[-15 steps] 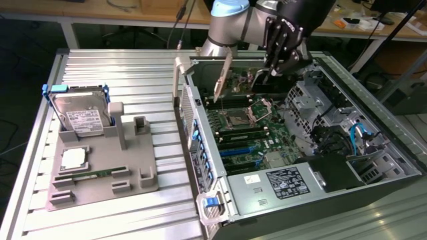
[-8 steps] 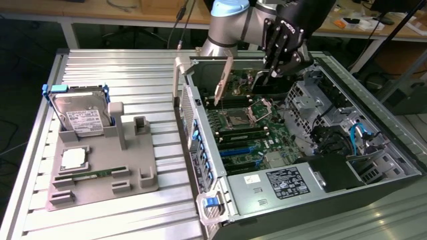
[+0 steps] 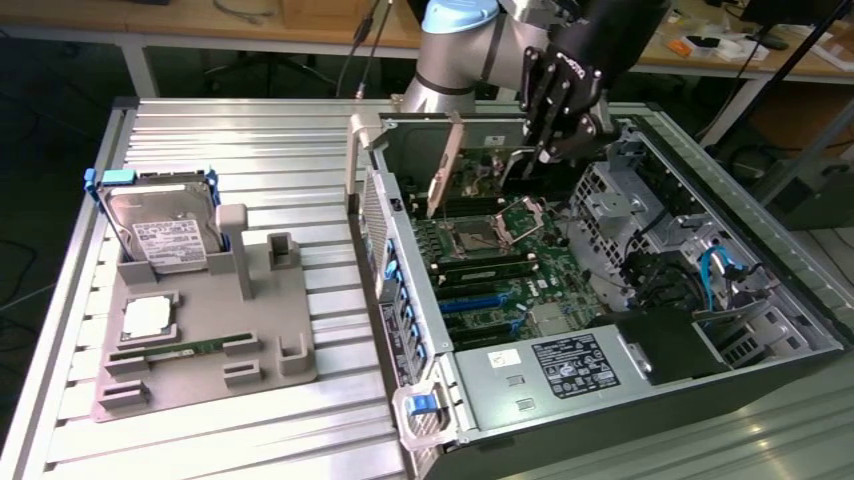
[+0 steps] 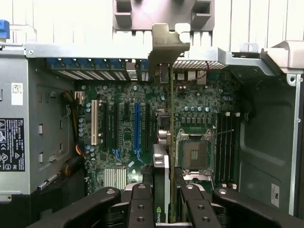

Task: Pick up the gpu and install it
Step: 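Insert the gpu into the slot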

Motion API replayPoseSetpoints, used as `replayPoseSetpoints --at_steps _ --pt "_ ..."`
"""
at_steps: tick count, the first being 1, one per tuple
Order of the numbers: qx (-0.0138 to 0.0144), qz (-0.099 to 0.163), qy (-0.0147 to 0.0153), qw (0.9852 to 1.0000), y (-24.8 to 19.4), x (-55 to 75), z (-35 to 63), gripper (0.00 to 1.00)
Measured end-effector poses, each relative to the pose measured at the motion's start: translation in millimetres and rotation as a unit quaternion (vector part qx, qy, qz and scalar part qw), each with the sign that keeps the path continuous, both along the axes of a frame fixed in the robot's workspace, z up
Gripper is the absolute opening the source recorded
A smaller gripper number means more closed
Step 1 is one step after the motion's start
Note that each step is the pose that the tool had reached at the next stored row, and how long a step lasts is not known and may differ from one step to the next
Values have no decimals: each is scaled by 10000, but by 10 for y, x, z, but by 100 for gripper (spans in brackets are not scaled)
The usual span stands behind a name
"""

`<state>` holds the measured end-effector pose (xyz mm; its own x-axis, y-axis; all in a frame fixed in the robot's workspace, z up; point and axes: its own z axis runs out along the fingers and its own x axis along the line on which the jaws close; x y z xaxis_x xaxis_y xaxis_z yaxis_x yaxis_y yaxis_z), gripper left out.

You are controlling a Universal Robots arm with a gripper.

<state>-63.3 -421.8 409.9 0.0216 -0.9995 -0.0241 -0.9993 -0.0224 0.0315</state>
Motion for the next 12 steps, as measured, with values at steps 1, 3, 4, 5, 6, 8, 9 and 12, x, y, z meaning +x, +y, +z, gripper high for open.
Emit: replayPoseSetpoints --at_steps 1,3,4,5,6,8,9,12 --pt "0 0 0 10000 0 0 -26 27" --pt "-1 -6 0 10000 0 0 -78 27" --pt "-1 -21 0 10000 0 0 -113 27" --pt "-1 -34 0 10000 0 0 -137 27" --pt "-1 -44 0 10000 0 1 -165 27" --pt "0 -54 0 10000 0 2 -197 27" --pt "0 -59 0 10000 -1 5 -217 27" --pt "-1 -76 0 10000 -6 13 -274 27"
